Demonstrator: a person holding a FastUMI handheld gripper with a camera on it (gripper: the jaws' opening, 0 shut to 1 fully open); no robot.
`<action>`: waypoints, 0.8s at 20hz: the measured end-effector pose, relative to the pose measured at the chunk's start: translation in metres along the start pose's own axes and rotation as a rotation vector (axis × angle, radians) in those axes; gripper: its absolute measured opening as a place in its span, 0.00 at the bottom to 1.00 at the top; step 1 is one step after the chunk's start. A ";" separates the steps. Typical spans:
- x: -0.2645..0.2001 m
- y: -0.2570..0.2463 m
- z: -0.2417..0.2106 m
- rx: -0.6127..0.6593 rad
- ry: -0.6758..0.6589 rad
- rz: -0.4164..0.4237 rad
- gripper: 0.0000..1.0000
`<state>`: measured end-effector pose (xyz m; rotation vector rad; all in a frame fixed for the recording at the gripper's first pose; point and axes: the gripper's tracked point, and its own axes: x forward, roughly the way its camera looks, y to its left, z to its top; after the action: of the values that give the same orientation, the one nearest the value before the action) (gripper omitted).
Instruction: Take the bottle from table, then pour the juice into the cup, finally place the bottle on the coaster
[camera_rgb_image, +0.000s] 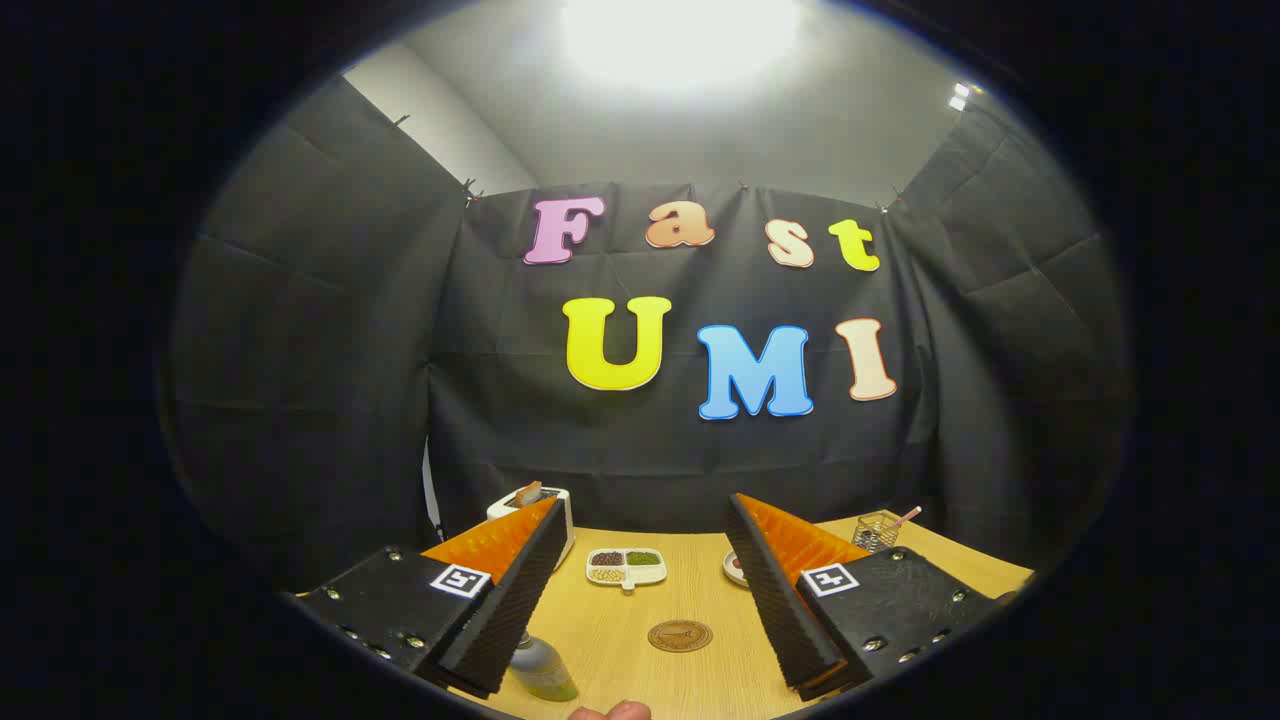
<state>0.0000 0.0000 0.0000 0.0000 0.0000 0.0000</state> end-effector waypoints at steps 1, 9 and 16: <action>-0.002 -0.002 0.000 0.003 -0.001 -0.007 0.97; -0.006 -0.013 -0.004 0.019 -0.002 -0.049 0.98; -0.003 -0.010 -0.012 0.004 -0.003 -0.053 0.97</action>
<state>-0.0028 -0.0102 -0.0116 0.0037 -0.0027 -0.0532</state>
